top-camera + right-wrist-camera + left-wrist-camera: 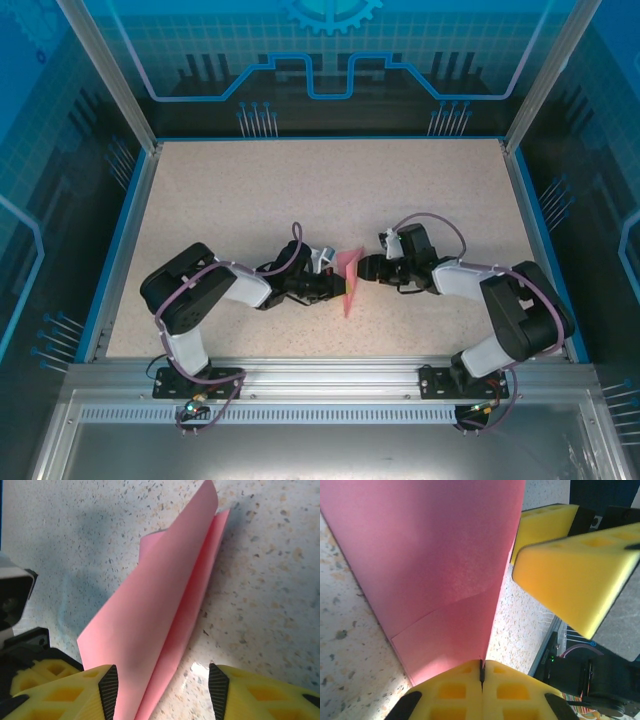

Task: Fold a paper plane with a square sheet of paper (fold left side to right side)
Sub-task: Fourth fold the wing at the center of the table.

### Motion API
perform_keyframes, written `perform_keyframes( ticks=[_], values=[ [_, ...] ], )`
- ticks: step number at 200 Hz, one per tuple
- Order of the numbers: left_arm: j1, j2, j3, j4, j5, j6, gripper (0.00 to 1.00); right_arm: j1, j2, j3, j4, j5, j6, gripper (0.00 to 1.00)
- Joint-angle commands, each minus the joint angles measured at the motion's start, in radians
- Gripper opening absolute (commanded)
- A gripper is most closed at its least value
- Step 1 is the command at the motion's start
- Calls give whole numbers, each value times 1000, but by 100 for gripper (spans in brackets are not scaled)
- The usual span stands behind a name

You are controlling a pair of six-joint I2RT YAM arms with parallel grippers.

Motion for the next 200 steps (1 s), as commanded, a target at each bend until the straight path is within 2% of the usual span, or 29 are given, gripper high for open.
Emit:
perform_keyframes(
  ticks=[1, 120, 200],
  values=[
    [12, 14, -22, 32, 13, -1, 1, 20, 28, 35, 36, 23, 26, 52],
    [32, 41, -45, 60, 13, -22, 1, 60, 133, 120, -75, 86, 33, 48],
    [47, -10, -33, 9, 12, 0, 16, 64, 176, 133, -99, 88, 28, 48]
  ],
)
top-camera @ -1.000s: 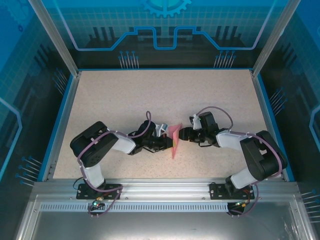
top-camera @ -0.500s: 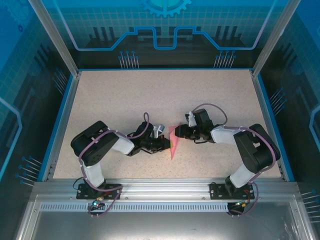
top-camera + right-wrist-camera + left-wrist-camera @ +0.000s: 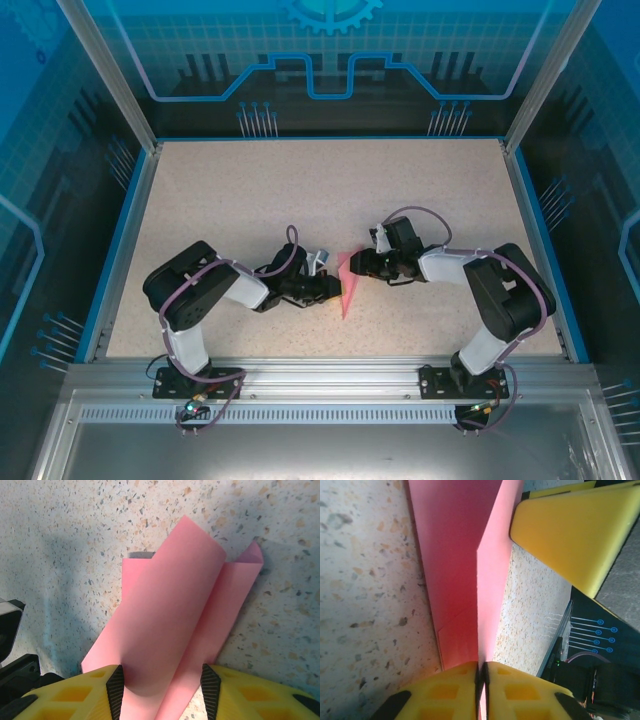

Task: Fold a paper plane with a square sheet of paper (fold left side to right side)
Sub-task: Fourth fold the wing at the center of the table.

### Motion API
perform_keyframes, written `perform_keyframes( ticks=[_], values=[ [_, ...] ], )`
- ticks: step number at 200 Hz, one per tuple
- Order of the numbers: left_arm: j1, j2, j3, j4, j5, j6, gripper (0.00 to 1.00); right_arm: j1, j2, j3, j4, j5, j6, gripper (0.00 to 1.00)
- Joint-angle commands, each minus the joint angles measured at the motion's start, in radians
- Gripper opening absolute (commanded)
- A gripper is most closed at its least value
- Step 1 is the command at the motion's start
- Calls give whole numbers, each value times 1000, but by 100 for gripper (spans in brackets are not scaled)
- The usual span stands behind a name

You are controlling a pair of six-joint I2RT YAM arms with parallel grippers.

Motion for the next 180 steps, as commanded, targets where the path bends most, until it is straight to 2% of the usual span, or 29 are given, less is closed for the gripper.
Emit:
perform_keyframes(
  ticks=[1, 61, 102, 180],
  values=[
    [21, -38, 6, -31, 12, 26, 16, 21, 46, 6, -28, 21, -1, 48],
    [44, -72, 61, -120, 21, 72, 30, 21, 43, 5, -38, 23, -8, 48],
    [60, -46, 97, -158, 22, 89, 31, 22, 43, 1, -39, 23, -8, 48],
    [69, 11, 181, -263, 16, 162, 4, 21, 25, 3, -45, 16, -20, 49]
  ],
)
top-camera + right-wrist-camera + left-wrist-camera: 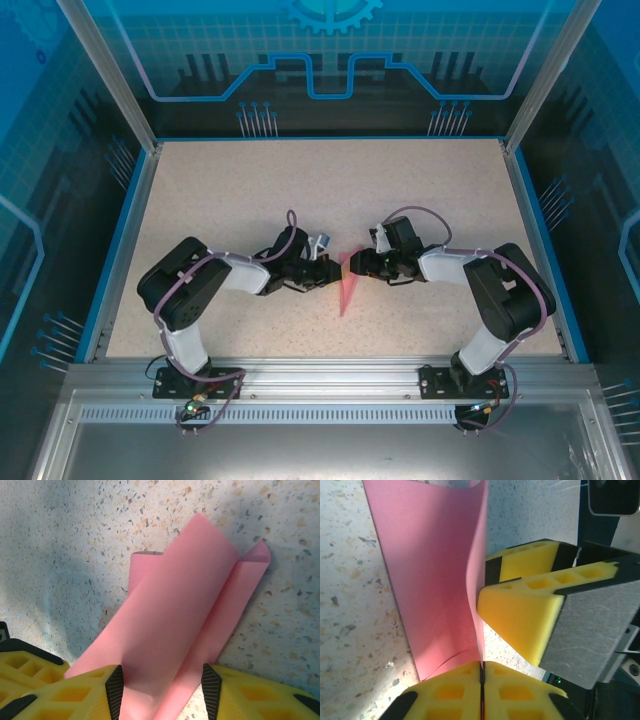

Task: Fold a paper plane with a square sheet of paper (fold left side to right side)
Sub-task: Fourth fold the wing at the center of the table.

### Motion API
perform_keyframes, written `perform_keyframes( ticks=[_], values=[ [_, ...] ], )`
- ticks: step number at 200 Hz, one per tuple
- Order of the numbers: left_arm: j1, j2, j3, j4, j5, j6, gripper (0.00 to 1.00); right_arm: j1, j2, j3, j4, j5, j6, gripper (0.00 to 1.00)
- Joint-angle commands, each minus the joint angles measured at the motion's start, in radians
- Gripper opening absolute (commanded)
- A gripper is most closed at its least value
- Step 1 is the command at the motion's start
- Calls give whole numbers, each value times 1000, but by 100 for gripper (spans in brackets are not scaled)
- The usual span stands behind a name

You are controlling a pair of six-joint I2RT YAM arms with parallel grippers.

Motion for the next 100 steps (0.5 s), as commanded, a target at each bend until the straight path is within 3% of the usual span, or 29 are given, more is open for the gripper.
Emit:
perform_keyframes(
  ticks=[1, 100],
  values=[
    [13, 26, 40, -64, 15, 55, 4, 21, 25, 2, -42, 16, -19, 49],
    [33, 95, 93, -85, 53, 71, 2, -48, -141, -15, -104, -12, -67, 56]
  ],
)
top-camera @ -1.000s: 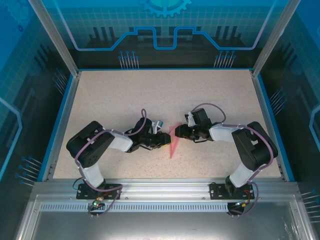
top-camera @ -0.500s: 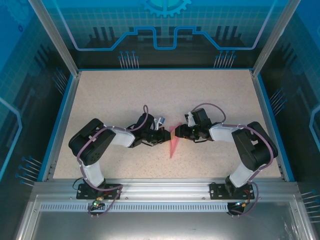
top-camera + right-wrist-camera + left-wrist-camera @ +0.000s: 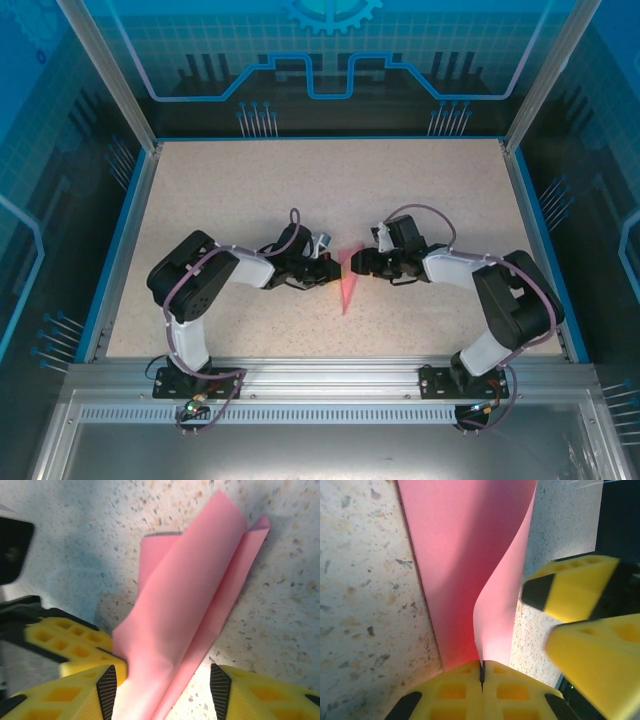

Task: Fold a paper plane with a square sheet of paper (fold left side to right side)
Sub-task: Fourth fold the wing at the center of the table.

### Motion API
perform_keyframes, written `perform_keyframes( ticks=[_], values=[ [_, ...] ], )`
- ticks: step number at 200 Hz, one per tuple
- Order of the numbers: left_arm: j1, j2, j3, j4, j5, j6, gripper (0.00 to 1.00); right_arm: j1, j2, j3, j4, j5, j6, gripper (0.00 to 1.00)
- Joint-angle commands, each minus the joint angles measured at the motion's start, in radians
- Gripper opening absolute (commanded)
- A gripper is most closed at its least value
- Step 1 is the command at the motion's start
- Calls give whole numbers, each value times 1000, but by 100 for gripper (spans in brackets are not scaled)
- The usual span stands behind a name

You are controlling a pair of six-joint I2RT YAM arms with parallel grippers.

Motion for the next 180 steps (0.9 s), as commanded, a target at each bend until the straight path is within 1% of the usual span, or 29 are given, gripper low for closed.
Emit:
perform_keyframes(
  ticks=[1, 14, 29, 41, 62, 131, 156, 162, 180],
  values=[
    [13, 23, 31, -22, 37, 34, 2, -34, -61, -15, -38, -11, -27, 56],
    [14, 29, 38, -24, 41, 36, 2, -48, -79, -25, -26, -24, -23, 55],
    [14, 34, 46, -32, 43, 40, 2, -60, -89, -29, -1, -47, -8, 43],
    [15, 39, 51, -38, 44, 41, 2, -61, -84, -16, 16, -68, 1, 37],
    [16, 47, 59, -49, 40, 40, 2, -52, -49, 25, 33, -92, 16, 29],
    [29, 51, 52, -64, 22, 27, 2, 15, 126, 172, -12, -56, 14, 29],
    [33, 54, 50, -69, 22, 28, 2, 20, 157, 173, -11, -46, 15, 29],
    [33, 55, 51, -69, 23, 28, 2, 21, 163, 202, -14, -45, 12, 29],
    [34, 61, 56, -72, 28, 27, 2, 24, 176, 216, -42, -30, -4, 29]
  ],
)
